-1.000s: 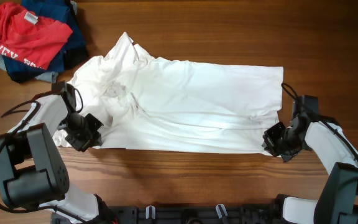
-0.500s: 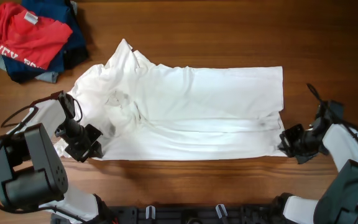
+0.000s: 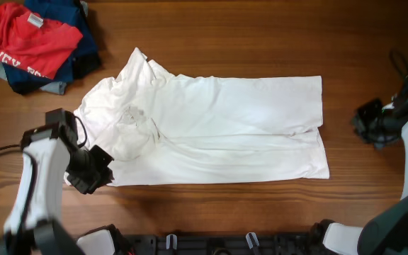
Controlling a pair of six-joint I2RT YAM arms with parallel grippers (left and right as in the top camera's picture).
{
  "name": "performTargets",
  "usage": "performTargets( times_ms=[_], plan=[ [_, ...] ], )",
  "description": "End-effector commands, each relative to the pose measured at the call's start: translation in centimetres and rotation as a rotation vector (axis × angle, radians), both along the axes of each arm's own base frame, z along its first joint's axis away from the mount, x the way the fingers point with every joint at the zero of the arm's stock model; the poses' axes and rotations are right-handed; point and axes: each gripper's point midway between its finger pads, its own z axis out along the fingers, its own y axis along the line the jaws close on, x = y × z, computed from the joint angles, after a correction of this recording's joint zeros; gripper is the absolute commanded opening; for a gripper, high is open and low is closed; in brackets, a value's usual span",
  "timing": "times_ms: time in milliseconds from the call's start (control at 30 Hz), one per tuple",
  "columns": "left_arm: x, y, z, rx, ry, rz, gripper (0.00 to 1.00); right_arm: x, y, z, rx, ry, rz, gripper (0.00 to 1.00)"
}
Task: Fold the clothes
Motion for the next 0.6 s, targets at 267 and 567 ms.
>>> performTargets(
  times_ms=[267,567],
  plan=[
    [15.1,-3.4,16.2,0.055,-0.919,-0.264,0.99,11.0,7.5,11.0,-0.031,-0.558,0.471,0.99],
    [28.6,-5.5,14.2,0.252,-0.836,-0.422,1.0,14.1,8.8,9.8,-0.309,-0.516,0.483,1.0]
  ],
)
